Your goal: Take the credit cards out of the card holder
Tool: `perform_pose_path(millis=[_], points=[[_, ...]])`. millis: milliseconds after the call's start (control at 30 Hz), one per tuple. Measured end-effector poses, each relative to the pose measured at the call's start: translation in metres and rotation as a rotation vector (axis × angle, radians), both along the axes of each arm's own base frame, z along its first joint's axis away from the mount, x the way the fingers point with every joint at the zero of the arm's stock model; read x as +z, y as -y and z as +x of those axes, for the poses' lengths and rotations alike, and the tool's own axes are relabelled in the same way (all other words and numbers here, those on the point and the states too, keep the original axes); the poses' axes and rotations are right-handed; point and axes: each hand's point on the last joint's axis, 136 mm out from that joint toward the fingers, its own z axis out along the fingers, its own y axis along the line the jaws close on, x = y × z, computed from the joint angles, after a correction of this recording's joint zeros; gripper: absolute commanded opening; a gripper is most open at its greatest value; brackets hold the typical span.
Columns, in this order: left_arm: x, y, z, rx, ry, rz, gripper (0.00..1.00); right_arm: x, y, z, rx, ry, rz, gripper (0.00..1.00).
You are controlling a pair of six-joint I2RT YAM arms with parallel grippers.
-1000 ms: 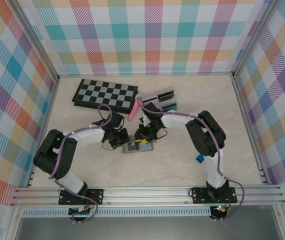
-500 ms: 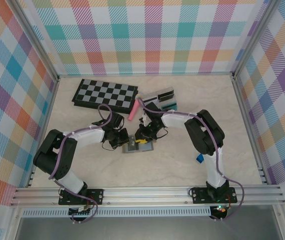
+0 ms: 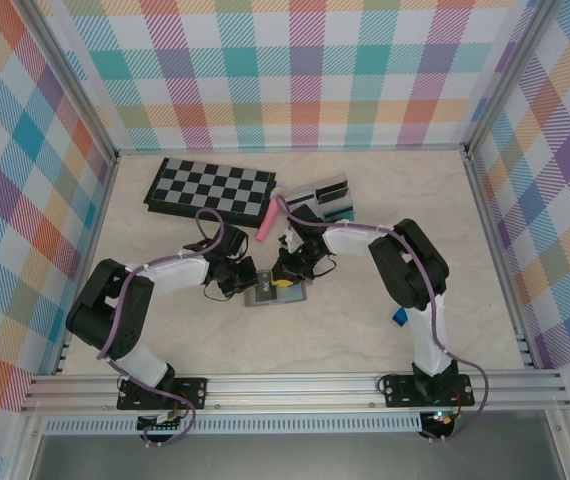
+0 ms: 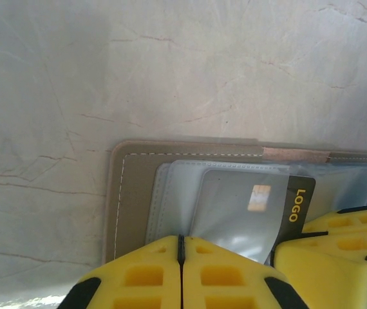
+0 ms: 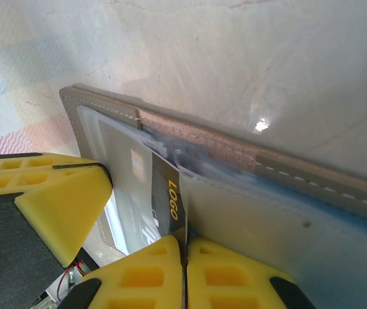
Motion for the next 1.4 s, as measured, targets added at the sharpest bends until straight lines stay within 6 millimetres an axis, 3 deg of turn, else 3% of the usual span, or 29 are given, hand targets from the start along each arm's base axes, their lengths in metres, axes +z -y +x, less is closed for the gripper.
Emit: perform_pose_path(millis=[233,400,600,767,1033,1400], points=[[0.0,-0.002,-0.001,-0.005,0.001,0.014,0.16,0.011,0.021,0.002,-0.023,0.026,-0.006,0.07],[-0.002,-0.01,-0.009,-0.002,-0.027,0.047,0.29,0.022,0.047,0.009,-0.068,0.05,-0.023,0.06],[0.034,-0.007,0.004,0.006,0.052,0.022,0.38,0.045,0.064,0.017,-0.111,0.098,-0.014,0.07],[0.059,0.002,0.014,0.002,0.117,-0.027,0.41,0.046,0.064,0.015,-0.115,0.086,-0.018,0.07],[0.053,0.016,0.013,-0.035,0.092,-0.09,0.41,0.022,0.062,0.014,-0.125,0.02,-0.071,0.1],[0.017,0.027,0.008,-0.062,0.017,-0.088,0.33,0.011,0.056,0.016,-0.121,0.036,-0.131,0.12]])
